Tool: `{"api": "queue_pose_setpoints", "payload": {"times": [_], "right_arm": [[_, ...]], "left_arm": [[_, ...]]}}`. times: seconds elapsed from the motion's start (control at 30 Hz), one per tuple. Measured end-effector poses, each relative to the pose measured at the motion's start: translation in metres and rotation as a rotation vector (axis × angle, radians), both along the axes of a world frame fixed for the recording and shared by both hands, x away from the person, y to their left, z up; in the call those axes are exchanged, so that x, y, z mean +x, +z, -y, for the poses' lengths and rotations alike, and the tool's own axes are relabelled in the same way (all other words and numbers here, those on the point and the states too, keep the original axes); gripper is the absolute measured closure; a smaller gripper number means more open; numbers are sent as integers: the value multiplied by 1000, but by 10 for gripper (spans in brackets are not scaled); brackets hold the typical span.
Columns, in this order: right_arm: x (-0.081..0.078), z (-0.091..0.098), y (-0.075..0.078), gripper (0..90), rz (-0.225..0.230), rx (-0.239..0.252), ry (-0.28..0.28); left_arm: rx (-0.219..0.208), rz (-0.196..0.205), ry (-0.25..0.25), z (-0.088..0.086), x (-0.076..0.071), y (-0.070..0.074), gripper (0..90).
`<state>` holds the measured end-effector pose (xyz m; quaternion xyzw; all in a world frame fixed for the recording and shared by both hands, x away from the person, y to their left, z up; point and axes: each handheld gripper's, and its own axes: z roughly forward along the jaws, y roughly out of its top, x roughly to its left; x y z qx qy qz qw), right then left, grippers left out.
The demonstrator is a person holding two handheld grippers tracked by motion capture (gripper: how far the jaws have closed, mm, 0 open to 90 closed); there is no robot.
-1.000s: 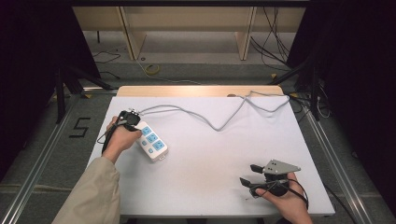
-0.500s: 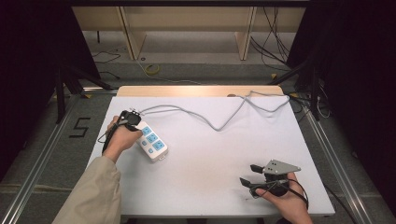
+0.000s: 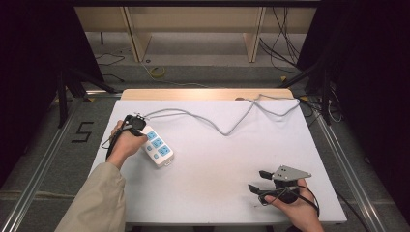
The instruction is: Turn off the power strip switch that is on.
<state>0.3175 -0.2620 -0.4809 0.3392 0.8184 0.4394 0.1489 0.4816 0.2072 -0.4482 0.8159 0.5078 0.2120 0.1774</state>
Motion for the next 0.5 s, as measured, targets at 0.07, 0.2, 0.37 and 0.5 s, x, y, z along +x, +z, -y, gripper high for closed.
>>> {"api": "queue_pose_setpoints", "payload": {"times": [0.07,0.2,0.37,0.5], "right_arm": [[0,0,0,334,0,1,1],[0,0,0,334,-1,-1,1],[0,0,0,334,0,0,1],[0,0,0,333,-1,-1,1]], "left_arm": [[7,-1,-5,1,0,0,898],[7,-10,-8,2,0,1,898],[2,-8,0,2,0,1,898],[7,-5,5,3,0,1,898]]}}
